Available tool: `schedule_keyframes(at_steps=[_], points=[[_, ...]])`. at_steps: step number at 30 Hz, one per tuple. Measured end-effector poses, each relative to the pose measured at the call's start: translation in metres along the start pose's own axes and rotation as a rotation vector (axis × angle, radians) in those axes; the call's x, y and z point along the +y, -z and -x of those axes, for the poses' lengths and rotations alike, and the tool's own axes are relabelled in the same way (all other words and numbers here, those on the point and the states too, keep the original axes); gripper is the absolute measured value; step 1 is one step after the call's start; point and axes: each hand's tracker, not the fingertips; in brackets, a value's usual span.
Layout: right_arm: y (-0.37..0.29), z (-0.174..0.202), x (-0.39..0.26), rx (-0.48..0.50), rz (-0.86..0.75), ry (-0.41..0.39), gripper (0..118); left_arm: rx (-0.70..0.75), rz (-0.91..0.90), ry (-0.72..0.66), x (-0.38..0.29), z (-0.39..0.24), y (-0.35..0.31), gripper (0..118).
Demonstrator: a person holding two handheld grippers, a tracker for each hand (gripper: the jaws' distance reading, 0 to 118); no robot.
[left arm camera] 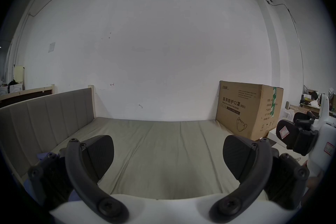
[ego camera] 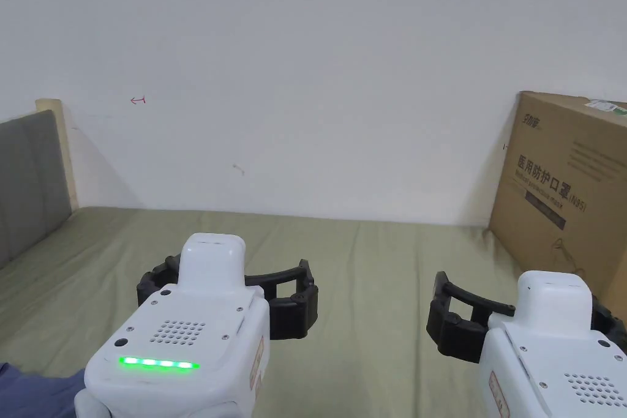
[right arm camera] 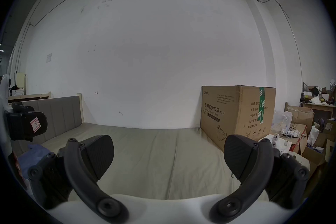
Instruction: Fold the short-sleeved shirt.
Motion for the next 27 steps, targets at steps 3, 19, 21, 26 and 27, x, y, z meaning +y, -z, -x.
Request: schedule_keyframes(at_steps=[3, 19, 21, 26, 27], points=[[0.0001, 0.0003, -0.0001, 0.001, -0.001, -0.005, 118, 0.011, 0.002, 0.02, -0.0008, -0.0024, 0.0005, 118], [0.0022, -0.0017, -0.0059, -0.006, 0.033, 0.006, 118, 0.009, 0.007, 0.026, -0.0029, -0.0045, 0.0006, 118], [0.0022, -0.0015, -0.0063, -0.007, 0.032, 0.003, 118, 0.009, 0.009, 0.027, -0.0033, -0.0047, 0.0004, 118], [0.001, -0.0023, -0.0052, 0.008, 0.03, 0.029, 118, 0.007, 0.016, 0.026, -0.0036, -0.0045, 0.0, 118], [0.0008, -0.0025, -0.0051, 0.009, 0.028, 0.035, 118, 0.008, 0.018, 0.024, -0.0035, -0.0044, 0.0001, 118]])
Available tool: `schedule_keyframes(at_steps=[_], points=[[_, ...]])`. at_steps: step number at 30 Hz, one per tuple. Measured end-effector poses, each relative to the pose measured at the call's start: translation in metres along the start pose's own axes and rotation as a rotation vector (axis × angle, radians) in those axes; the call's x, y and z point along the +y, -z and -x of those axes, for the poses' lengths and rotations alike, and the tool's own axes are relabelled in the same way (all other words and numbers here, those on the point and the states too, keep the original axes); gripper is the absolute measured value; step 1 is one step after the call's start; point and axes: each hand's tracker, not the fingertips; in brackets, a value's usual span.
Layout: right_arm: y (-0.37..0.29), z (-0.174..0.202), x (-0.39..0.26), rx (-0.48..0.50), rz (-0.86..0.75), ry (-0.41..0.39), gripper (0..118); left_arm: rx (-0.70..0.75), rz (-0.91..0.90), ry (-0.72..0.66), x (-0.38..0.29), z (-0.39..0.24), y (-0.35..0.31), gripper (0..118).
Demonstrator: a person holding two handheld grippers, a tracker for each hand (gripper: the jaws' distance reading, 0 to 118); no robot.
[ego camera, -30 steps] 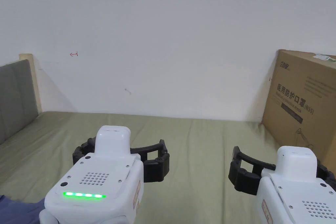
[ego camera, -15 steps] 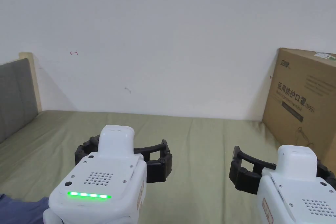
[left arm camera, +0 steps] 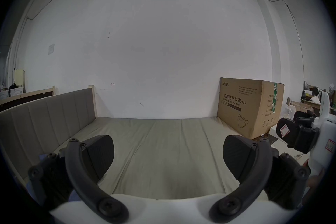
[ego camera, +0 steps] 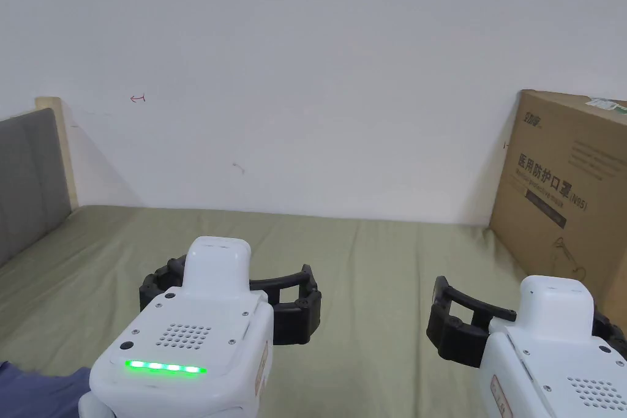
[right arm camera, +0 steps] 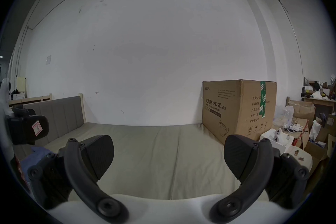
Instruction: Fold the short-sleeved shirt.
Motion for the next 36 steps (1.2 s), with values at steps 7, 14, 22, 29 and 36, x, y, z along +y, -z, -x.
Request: schedule_keyframes(at_steps=[7, 14, 22, 29, 36], points=[[-0.0012, 0.0003, 0.0006, -0.011, 0.002, -0.008, 118, -0.009, 0.005, -0.01, 0.0004, 0.0006, -0.0007, 117], [-0.003, 0.0011, 0.0019, -0.008, -0.003, -0.012, 118, -0.003, -0.001, 0.0, -0.0008, 0.0001, -0.0023, 117], [-0.0052, 0.0036, 0.002, -0.002, -0.012, -0.025, 118, -0.004, 0.014, 0.003, -0.0025, 0.0, -0.0019, 117], [-0.0052, 0.0029, 0.0017, -0.004, -0.01, -0.026, 118, -0.005, 0.01, 0.01, -0.0024, -0.0009, -0.0027, 117], [-0.0097, 0.0017, 0.0015, 0.046, -0.031, -0.017, 41, -0.086, 0.147, -0.075, -0.0009, 0.0067, 0.0035, 34]])
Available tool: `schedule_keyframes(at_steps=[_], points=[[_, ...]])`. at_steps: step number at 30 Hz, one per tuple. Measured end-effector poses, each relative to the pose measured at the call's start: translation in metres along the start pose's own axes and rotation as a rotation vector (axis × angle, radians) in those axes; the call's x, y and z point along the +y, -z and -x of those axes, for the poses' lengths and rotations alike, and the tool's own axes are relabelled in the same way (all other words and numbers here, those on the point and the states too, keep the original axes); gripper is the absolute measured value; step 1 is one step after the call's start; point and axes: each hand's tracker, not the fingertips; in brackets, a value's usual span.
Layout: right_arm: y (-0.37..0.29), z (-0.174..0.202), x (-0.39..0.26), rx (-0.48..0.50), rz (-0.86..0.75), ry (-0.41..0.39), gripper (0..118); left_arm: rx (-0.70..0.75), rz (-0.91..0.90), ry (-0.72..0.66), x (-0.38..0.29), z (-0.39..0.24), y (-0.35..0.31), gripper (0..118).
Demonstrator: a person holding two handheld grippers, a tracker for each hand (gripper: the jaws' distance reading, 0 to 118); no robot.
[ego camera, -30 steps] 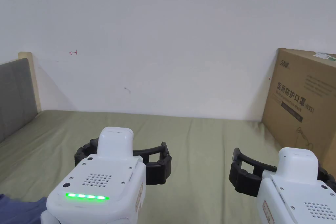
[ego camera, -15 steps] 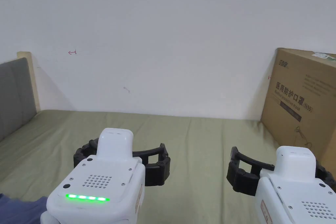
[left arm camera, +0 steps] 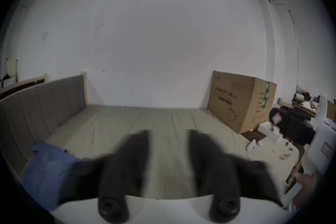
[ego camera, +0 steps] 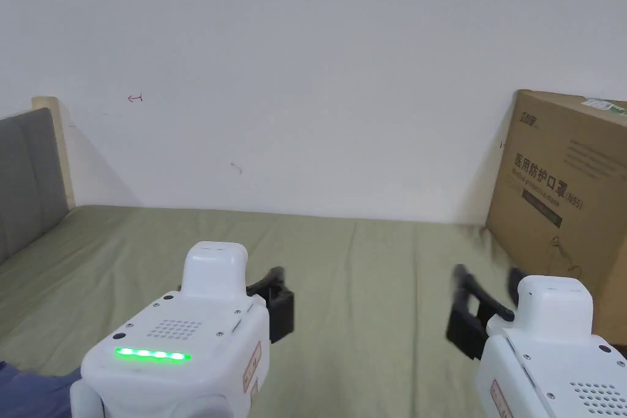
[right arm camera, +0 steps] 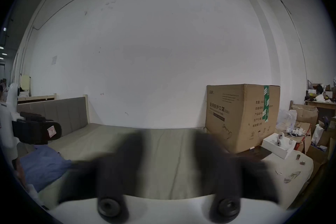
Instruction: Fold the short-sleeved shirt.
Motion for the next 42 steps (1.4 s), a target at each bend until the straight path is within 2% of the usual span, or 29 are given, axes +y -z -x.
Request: schedule_keyframes(at_steps=[1, 2, 4, 5, 11, 15, 17, 20, 23, 26, 29, 32, 36, 40, 42], points=[[0.003, 0.0, 0.0, -0.038, 0.023, -0.01, 0, 0.037, 0.03, 0.017, -0.001, 0.0, 0.005, 2], [0.005, 0.0, -0.002, -0.064, 0.05, -0.016, 0, 0.103, 0.031, 0.046, -0.005, -0.001, 0.007, 2], [0.009, -0.008, -0.006, -0.001, 0.08, 0.044, 0, 0.075, 0.02, 0.038, -0.011, 0.003, 0.007, 1], [0.01, -0.01, -0.007, -0.012, 0.085, 0.04, 0, 0.029, 0.039, 0.01, -0.011, 0.006, 0.007, 0], [0.007, -0.015, -0.012, -0.031, 0.087, 0.03, 0, 0.04, 0.048, 0.008, -0.014, 0.008, 0.012, 0], [0.013, -0.004, -0.015, 0.005, 0.089, 0.026, 0, 0.041, 0.047, 0.012, -0.015, 0.022, 0.0, 0], [0.02, 0.015, -0.018, 0.046, 0.098, 0.033, 0, 0.094, 0.05, 0.022, -0.016, 0.043, -0.014, 0], [0.033, 0.065, -0.023, 0.176, 0.146, 0.058, 0, 0.247, 0.058, 0.003, -0.021, 0.102, -0.048, 0], [0.034, 0.127, -0.027, 0.393, 0.186, 0.087, 0, 0.448, 0.043, -0.072, -0.028, 0.167, -0.096, 0], [0.031, 0.181, -0.028, 0.585, 0.227, 0.138, 0, 0.603, 0.023, -0.057, -0.034, 0.202, -0.139, 0], [0.032, 0.216, -0.028, 0.636, 0.245, 0.105, 0, 0.601, 0.023, -0.105, -0.038, 0.218, -0.162, 0], [0.031, 0.233, -0.028, 0.677, 0.238, 0.087, 0, 0.641, 0.034, -0.061, -0.043, 0.222, -0.166, 0], [0.036, 0.247, -0.03, 0.719, 0.234, 0.034, 0, 0.619, 0.046, -0.062, -0.051, 0.229, -0.162, 0], [0.045, 0.26, -0.034, 0.77, 0.277, 0.006, 0, 0.59, 0.136, -0.194, -0.063, 0.267, -0.15, 0], [0.049, 0.264, -0.037, 0.778, 0.3, -0.014, 0, 0.545, 0.294, -0.298, -0.067, 0.302, -0.131, 0]])
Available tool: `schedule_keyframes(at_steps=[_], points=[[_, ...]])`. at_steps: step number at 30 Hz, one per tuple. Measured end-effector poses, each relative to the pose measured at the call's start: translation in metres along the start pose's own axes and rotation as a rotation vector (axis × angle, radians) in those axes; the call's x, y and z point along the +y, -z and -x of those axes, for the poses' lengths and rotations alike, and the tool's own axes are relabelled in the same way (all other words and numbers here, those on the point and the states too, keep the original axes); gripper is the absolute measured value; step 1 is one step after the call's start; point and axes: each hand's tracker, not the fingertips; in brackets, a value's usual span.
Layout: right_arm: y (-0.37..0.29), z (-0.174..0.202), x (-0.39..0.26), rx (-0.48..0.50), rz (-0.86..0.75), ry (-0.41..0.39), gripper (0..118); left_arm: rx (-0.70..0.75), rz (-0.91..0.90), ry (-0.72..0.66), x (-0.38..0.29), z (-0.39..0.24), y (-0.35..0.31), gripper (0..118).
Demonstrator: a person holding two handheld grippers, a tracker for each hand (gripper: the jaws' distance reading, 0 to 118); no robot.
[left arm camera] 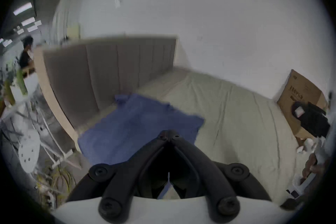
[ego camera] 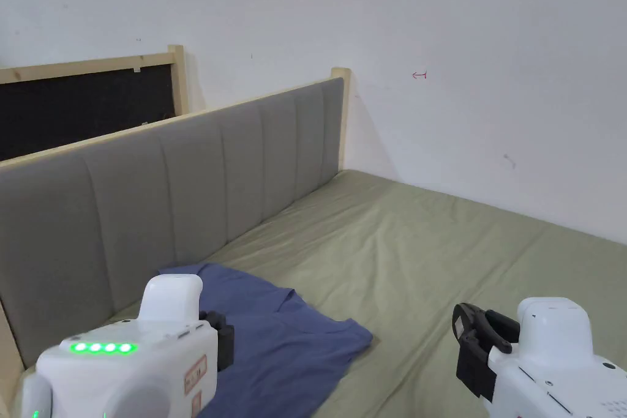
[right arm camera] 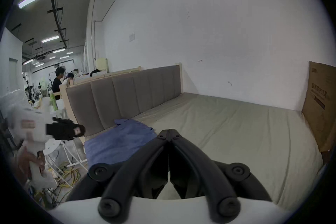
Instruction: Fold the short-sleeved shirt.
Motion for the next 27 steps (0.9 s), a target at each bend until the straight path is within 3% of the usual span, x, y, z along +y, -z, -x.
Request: schedule_keyframes(at_steps=[2, 4, 6, 7, 8, 9, 11, 12, 17, 19, 20, 23, 27], points=[[0.007, -0.004, -0.004, 0.002, 0.031, -0.015, 0, -0.055, 0.287, -0.069, 0.01, 0.022, 0.05, 0], [0.014, -0.009, -0.012, -0.002, 0.059, -0.027, 0, -0.124, 0.449, -0.136, 0.011, 0.041, 0.094, 0], [0.023, -0.013, -0.019, -0.006, 0.096, -0.037, 0, -0.109, 0.533, -0.076, 0.01, 0.044, 0.131, 6], [0.026, -0.014, -0.021, -0.008, 0.114, -0.04, 0, -0.104, 0.558, -0.03, 0.01, 0.044, 0.148, 35], [0.031, -0.016, -0.025, -0.009, 0.13, -0.041, 0, -0.095, 0.584, -0.011, 0.01, 0.044, 0.165, 74], [0.035, -0.018, -0.028, -0.008, 0.145, -0.042, 0, -0.066, 0.603, -0.015, 0.007, 0.04, 0.176, 74], [0.044, -0.022, -0.035, -0.006, 0.182, -0.042, 0, -0.068, 0.639, -0.037, 0.001, 0.04, 0.208, 103], [0.047, -0.023, -0.038, -0.006, 0.195, -0.04, 0, -0.072, 0.635, -0.045, 0.0, 0.04, 0.219, 111], [0.056, -0.032, -0.051, -0.007, 0.231, -0.052, 0, -0.051, 0.717, -0.012, -0.027, 0.026, 0.283, 108], [0.061, -0.036, -0.058, -0.015, 0.246, -0.055, 0, -0.054, 0.761, 0.042, -0.048, 0.019, 0.303, 118], [0.063, -0.04, -0.062, -0.019, 0.249, -0.048, 0, 0.033, 0.725, 0.132, -0.056, 0.011, 0.303, 118], [0.065, -0.047, -0.067, -0.039, 0.26, 0.006, 0, 0.067, 0.729, 0.139, -0.055, -0.001, 0.31, 118], [0.065, -0.056, -0.07, -0.058, 0.276, 0.082, 0, 0.008, 0.664, 0.121, -0.054, 0.009, 0.289, 114]])
